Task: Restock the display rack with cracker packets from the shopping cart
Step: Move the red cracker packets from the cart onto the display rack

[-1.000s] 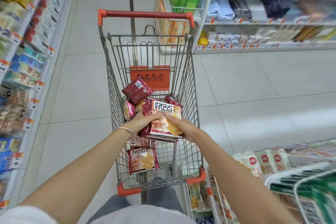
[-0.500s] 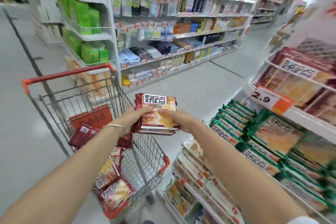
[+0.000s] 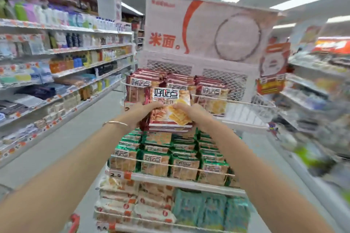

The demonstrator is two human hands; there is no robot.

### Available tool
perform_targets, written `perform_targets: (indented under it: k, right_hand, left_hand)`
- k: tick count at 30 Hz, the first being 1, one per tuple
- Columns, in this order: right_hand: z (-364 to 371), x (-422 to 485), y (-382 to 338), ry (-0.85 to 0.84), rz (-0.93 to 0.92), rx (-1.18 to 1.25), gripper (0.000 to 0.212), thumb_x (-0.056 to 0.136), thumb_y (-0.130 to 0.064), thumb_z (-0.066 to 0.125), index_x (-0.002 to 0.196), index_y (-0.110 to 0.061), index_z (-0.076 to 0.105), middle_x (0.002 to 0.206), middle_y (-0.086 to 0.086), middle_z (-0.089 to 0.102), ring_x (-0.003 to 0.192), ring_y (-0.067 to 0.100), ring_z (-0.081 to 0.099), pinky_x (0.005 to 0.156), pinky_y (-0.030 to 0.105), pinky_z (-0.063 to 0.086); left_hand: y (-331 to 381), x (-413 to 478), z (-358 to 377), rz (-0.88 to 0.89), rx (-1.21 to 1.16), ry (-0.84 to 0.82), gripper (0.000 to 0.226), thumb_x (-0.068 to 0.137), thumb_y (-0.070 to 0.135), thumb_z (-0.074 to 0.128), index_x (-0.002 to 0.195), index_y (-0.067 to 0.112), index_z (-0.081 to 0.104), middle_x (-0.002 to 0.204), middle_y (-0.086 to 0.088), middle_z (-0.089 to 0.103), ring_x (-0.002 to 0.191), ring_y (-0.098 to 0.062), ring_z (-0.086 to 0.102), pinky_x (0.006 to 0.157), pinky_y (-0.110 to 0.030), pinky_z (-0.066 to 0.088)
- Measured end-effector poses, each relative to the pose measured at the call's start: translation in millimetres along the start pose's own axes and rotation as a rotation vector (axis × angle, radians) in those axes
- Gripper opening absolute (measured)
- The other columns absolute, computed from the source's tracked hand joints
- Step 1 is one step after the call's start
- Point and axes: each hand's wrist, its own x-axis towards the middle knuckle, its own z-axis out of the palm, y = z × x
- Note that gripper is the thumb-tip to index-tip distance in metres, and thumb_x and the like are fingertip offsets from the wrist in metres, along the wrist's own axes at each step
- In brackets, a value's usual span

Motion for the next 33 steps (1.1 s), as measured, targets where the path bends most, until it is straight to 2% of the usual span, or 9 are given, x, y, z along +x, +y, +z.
perform_targets:
  k: [4, 6, 10, 14, 18, 22, 26, 29, 33]
  right_hand:
    - [-87, 10, 16, 0.15, -0.084, -0.021, 0.11, 0.046, -0.084, 0.072, 0.124, -0.007, 0.061, 0.112, 0.007, 0.072, 0.1, 0.026, 0.069, 0.097, 0.047, 0.054]
    - [-125, 17, 19, 0.209, -0.103, -0.009, 0.105, 0.053, -0.078, 0.077, 0.127, -0.005, 0.058, 0.111, 0.008, 0.072, 0.097, 0.024, 0.07, 0.088, 0.041, 0.056]
    - [-187, 42, 16, 0.229, -0.147, 0.004, 0.065, 0.07, -0.062, 0.079, 0.108, -0.009, 0.069, 0.088, 0.0, 0.077, 0.084, 0.016, 0.072, 0.09, 0.036, 0.055]
    - [-221, 78, 18, 0.22, -0.235, -0.017, 0.062, 0.075, -0.06, 0.076, 0.11, -0.01, 0.065, 0.097, 0.002, 0.074, 0.086, 0.015, 0.07, 0.085, 0.035, 0.056]
    - [-227, 104, 31, 0.169, -0.306, -0.09, 0.045, 0.082, -0.054, 0.074, 0.094, -0.01, 0.072, 0.09, 0.003, 0.077, 0.081, 0.017, 0.073, 0.077, 0.033, 0.06]
    - [-240, 118, 41, 0.139, -0.352, -0.048, 0.035, 0.084, -0.047, 0.076, 0.074, -0.013, 0.069, 0.063, -0.007, 0.07, 0.045, 0.0, 0.058, 0.041, 0.013, 0.04]
    - [-253, 123, 46, 0.158, -0.349, 0.027, 0.046, 0.08, -0.048, 0.078, 0.092, -0.003, 0.073, 0.078, 0.002, 0.077, 0.063, 0.013, 0.068, 0.06, 0.031, 0.051]
    - [-275, 132, 51, 0.227, -0.361, 0.165, 0.032, 0.081, -0.041, 0.079, 0.088, -0.011, 0.072, 0.088, 0.006, 0.078, 0.077, 0.018, 0.074, 0.075, 0.036, 0.059]
    - [-305, 138, 56, 0.211, -0.268, 0.523, 0.031, 0.084, -0.036, 0.077, 0.095, -0.01, 0.065, 0.101, 0.011, 0.075, 0.088, 0.024, 0.073, 0.086, 0.043, 0.057]
  left_hand:
    - [29, 46, 68, 0.034, 0.026, -0.125, 0.131, 0.024, 0.076, 0.089, 0.135, 0.012, 0.057, 0.119, -0.011, 0.071, 0.11, -0.031, 0.067, 0.102, -0.053, 0.051]
    - [51, 53, 103, 0.065, 0.029, -0.169, 0.118, 0.029, 0.074, 0.088, 0.126, 0.011, 0.066, 0.114, -0.01, 0.073, 0.103, -0.028, 0.066, 0.102, -0.051, 0.051]
    - [96, 65, 158, 0.143, 0.039, -0.21, 0.038, 0.075, 0.05, 0.077, 0.091, 0.016, 0.076, 0.087, -0.004, 0.076, 0.085, -0.023, 0.066, 0.093, -0.039, 0.053]
    - [115, 100, 182, 0.167, 0.007, -0.124, 0.055, 0.059, 0.048, 0.084, 0.1, 0.012, 0.074, 0.09, -0.005, 0.077, 0.082, -0.022, 0.07, 0.091, -0.038, 0.055]
    - [109, 121, 193, 0.162, -0.068, -0.103, 0.022, 0.093, 0.03, 0.062, 0.081, 0.013, 0.066, 0.063, 0.003, 0.056, 0.052, -0.01, 0.05, 0.056, -0.022, 0.049]
    - [109, 136, 190, 0.125, -0.345, -0.004, 0.023, 0.097, 0.032, 0.043, 0.086, 0.014, 0.054, 0.068, -0.005, 0.064, 0.057, -0.019, 0.053, 0.057, -0.027, 0.048]
    - [113, 140, 193, 0.14, -0.021, 0.078, 0.011, 0.101, 0.01, 0.051, 0.108, 0.013, 0.059, 0.083, -0.01, 0.071, 0.068, -0.02, 0.066, 0.067, -0.032, 0.059]
    - [112, 146, 180, 0.18, 0.086, 0.058, 0.064, 0.087, -0.006, 0.069, 0.138, 0.024, 0.045, 0.104, -0.016, 0.075, 0.089, -0.028, 0.074, 0.081, -0.044, 0.061]
    - [112, 146, 164, 0.263, 0.294, 0.06, 0.087, 0.078, -0.019, 0.07, 0.146, 0.028, 0.042, 0.109, -0.013, 0.074, 0.106, -0.029, 0.07, 0.08, -0.035, 0.061]
